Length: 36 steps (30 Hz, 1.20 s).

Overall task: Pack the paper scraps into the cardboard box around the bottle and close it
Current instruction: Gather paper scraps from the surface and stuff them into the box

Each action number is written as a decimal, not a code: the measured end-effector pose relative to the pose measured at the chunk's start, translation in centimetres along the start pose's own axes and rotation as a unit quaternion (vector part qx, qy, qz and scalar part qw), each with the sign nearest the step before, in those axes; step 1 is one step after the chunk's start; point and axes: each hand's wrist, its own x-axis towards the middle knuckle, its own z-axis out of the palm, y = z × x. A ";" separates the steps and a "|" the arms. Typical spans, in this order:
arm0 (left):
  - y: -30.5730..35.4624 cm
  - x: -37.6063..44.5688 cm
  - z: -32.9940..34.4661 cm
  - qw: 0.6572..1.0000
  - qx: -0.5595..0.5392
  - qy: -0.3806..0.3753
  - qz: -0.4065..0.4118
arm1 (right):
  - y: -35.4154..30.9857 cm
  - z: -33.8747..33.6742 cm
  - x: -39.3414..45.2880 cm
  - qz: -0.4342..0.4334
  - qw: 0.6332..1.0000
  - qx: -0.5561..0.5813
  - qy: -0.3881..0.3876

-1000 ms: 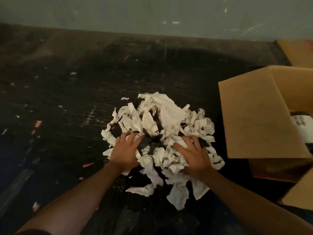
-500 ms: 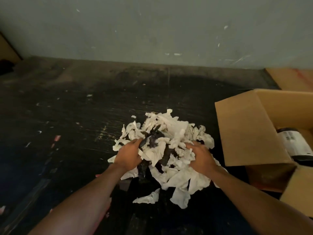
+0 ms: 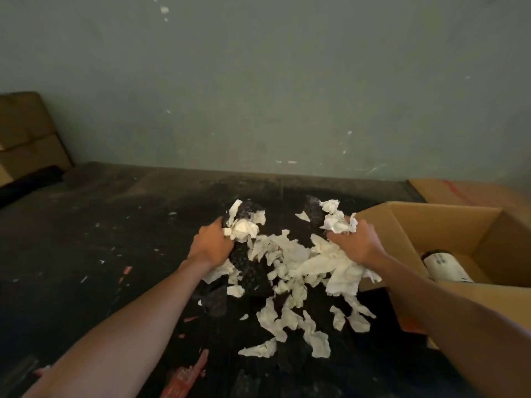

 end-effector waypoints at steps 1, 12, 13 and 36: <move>0.3 0.3 -0.4 1.000 0.004 0.003 -0.002 | -0.3 -0.5 0.3 0.002 1.000 -0.003 0.003; 5.8 -3.2 -8.2 0.996 -0.014 0.063 0.063 | -6.5 -7.5 -2.2 -0.040 0.994 -0.039 0.096; 6.2 -3.9 -9.0 0.995 -0.015 0.069 0.069 | -7.1 -8.1 -2.9 -0.049 0.992 -0.044 0.105; 19.9 -18.9 -14.7 0.970 -0.063 0.134 0.194 | -11.6 -17.2 -20.4 -0.075 0.971 -0.079 0.214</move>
